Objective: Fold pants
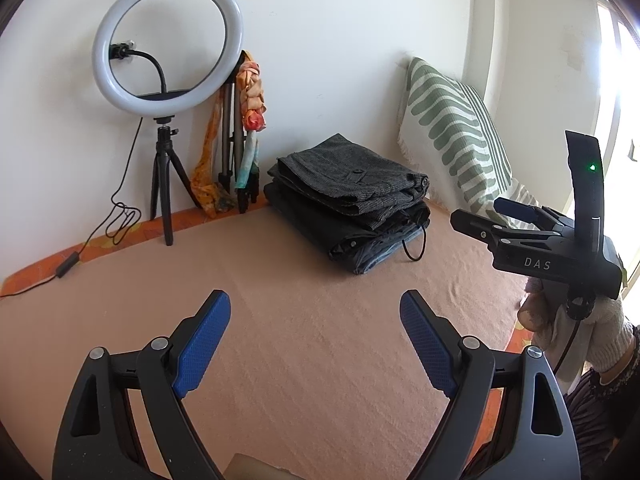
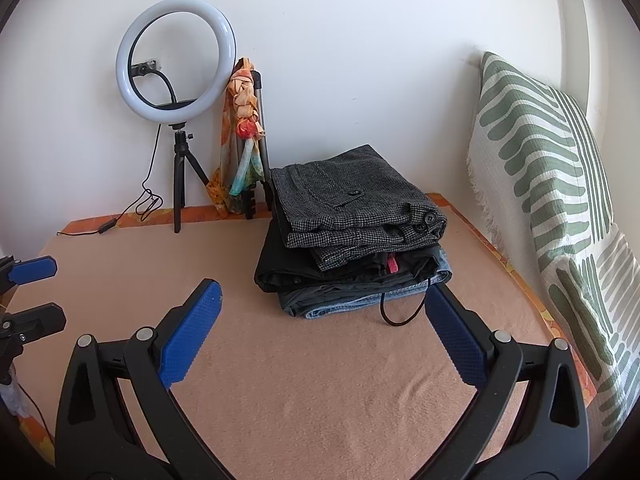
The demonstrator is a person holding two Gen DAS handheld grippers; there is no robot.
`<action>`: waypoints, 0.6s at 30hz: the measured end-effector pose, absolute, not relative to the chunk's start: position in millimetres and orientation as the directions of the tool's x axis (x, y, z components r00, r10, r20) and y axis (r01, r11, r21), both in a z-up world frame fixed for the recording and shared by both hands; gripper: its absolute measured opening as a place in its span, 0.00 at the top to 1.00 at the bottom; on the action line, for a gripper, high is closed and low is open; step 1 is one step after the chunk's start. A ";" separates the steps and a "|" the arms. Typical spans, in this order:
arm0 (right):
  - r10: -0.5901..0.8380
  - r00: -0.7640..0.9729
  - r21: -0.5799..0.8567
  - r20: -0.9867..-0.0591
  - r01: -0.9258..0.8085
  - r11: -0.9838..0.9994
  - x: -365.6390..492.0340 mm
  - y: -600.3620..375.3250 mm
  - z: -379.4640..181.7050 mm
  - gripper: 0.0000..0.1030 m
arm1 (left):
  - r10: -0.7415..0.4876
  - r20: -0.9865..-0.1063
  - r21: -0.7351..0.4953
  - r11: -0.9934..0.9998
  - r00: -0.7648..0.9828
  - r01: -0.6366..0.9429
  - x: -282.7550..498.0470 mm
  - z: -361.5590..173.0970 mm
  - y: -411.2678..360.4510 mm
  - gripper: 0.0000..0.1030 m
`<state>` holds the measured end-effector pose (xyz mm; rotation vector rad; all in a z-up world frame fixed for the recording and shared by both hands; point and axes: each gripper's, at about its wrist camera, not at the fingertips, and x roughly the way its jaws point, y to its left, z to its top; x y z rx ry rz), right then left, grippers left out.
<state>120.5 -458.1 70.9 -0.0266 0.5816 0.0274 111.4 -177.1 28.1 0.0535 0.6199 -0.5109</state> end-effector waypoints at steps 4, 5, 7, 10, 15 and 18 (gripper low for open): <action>0.021 0.836 -0.024 -0.549 -0.041 0.999 120.4 -453.9 70.9 0.00 | -0.452 -0.568 -0.116 0.871 0.688 0.477 110.8 28.5 -176.3 0.16; 0.023 0.835 -0.025 -0.549 -0.044 0.999 120.4 -453.0 70.7 0.00 | -0.453 -0.566 -0.115 0.870 0.688 0.478 110.1 29.0 -176.2 0.16; 0.025 0.836 -0.025 -0.548 -0.047 0.999 120.1 -451.7 70.6 0.00 | -0.450 -0.566 -0.108 0.871 0.691 0.478 108.9 29.9 -177.5 0.16; 0.025 0.837 -0.029 -0.547 -0.049 0.998 120.3 -449.9 70.6 0.00 | -0.450 -0.568 -0.102 0.869 0.689 0.484 107.2 31.2 -179.4 0.15; 0.029 0.836 -0.029 -0.549 -0.054 0.998 120.5 -448.8 70.3 0.00 | -0.458 -0.572 -0.113 0.866 0.681 0.487 107.4 30.1 -179.7 0.15; 0.031 0.836 -0.034 -0.548 -0.060 0.998 120.6 -447.5 70.2 0.00 | -0.441 -0.574 -0.102 0.875 0.690 0.474 107.7 29.1 -178.9 0.15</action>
